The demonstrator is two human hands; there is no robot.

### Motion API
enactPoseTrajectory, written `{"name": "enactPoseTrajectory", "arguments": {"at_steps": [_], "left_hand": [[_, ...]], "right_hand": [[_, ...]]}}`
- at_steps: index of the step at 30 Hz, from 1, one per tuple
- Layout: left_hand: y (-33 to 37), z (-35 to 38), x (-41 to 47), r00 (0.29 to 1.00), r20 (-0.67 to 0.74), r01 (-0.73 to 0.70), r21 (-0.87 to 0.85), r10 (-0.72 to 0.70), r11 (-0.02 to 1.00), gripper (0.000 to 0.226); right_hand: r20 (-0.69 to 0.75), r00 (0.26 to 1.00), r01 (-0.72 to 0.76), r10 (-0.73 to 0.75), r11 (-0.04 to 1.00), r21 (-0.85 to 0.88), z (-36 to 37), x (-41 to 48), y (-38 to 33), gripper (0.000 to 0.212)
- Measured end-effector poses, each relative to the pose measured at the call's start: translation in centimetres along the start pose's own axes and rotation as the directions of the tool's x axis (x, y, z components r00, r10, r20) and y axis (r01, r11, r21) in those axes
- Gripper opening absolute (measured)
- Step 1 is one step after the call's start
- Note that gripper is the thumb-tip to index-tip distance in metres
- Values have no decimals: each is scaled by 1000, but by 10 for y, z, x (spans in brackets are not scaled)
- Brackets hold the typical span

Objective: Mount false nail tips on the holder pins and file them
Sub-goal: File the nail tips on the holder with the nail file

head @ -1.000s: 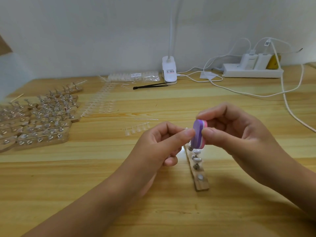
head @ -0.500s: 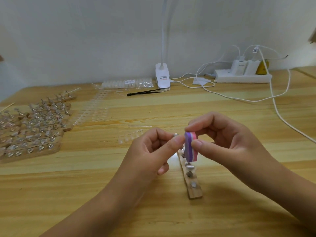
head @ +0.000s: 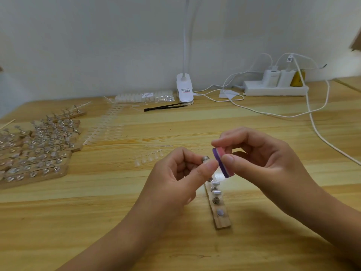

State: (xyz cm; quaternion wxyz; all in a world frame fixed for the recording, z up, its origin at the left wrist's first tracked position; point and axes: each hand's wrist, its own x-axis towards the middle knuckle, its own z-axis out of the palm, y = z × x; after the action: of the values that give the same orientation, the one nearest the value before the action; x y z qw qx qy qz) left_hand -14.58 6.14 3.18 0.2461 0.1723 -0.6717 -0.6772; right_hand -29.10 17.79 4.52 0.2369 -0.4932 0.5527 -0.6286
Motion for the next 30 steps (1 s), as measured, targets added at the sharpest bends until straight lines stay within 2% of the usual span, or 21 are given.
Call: {"name": "enactPoseTrajectory", "arguments": {"at_steps": [4,7,12,16,21,25,28,30], "left_hand": [[1,0,-2,1000,6,10,-16,-9,1000,17],[2,-1,-1,1000,11,25,-34,-25,999,11],[-2,3,-7,998,59,-25,101,19,995,24],[0,-2,-1,1000,23,12,-9,-11,1000,17],[-1,1,-3,998,67,-17,103,10,995,20],[4,-9,2,1000,16,10,116,-12,993,19],[4,-4,-3,995,103,-27,240,2,970,25],[5,-4,-2,994,112,-26,221,1,975,29]], "right_hand": [[-58,998,10,-8,999,31,1,0,-1,18],[12,1000,20,-20,1000,13,1,-2,-4,19],[23,1000,1,-1,1000,25,4,-1,-4,17],[38,999,3,-3,1000,-1,1,-3,-4,19],[40,999,19,-20,1000,17,2,-2,-3,16],[65,997,39,-38,999,-8,1,-2,-3,23],[91,995,34,-35,999,12,4,-2,-1,17],[92,995,36,-37,999,13,2,-3,-1,17]]}}
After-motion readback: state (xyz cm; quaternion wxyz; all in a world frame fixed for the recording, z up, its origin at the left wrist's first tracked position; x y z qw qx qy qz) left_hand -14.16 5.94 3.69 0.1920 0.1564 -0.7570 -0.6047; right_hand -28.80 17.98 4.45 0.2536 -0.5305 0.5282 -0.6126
